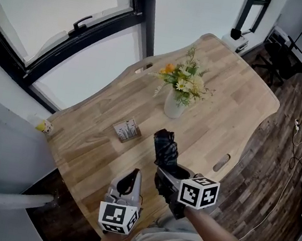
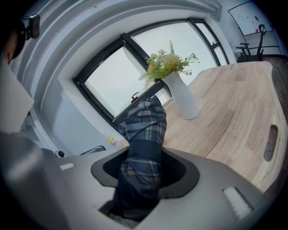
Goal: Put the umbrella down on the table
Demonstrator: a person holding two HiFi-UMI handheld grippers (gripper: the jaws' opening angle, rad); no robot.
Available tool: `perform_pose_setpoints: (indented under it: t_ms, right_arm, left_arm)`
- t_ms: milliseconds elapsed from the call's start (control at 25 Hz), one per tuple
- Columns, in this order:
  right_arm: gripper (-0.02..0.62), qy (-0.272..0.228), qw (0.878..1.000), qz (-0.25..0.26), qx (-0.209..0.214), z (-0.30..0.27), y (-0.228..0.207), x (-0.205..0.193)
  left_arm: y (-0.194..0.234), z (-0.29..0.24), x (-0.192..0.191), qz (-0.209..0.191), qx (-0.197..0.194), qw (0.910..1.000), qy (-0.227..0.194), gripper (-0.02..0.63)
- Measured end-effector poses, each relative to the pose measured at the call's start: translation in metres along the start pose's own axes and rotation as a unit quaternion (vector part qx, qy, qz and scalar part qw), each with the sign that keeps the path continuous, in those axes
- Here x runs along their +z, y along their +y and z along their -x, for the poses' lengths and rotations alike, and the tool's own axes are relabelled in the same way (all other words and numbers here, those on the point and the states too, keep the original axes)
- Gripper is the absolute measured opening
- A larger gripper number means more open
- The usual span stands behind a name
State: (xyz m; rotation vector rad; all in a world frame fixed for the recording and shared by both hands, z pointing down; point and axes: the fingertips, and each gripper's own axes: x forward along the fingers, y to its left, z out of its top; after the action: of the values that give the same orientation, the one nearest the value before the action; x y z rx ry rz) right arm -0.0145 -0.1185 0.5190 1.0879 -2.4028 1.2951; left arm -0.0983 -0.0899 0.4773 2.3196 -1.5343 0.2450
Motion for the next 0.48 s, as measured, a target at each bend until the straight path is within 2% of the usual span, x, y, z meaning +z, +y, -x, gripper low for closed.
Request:
perform_pose_setpoints:
  t_ms: [480]
  right_arm:
    - [0.202,0.015,1.000,-0.005,-0.015,-0.016,-0.015,-0.008]
  left_arm:
    - [0.002,-0.006,-0.006,0.001,-0.003,1.0000,0.008,0.005]
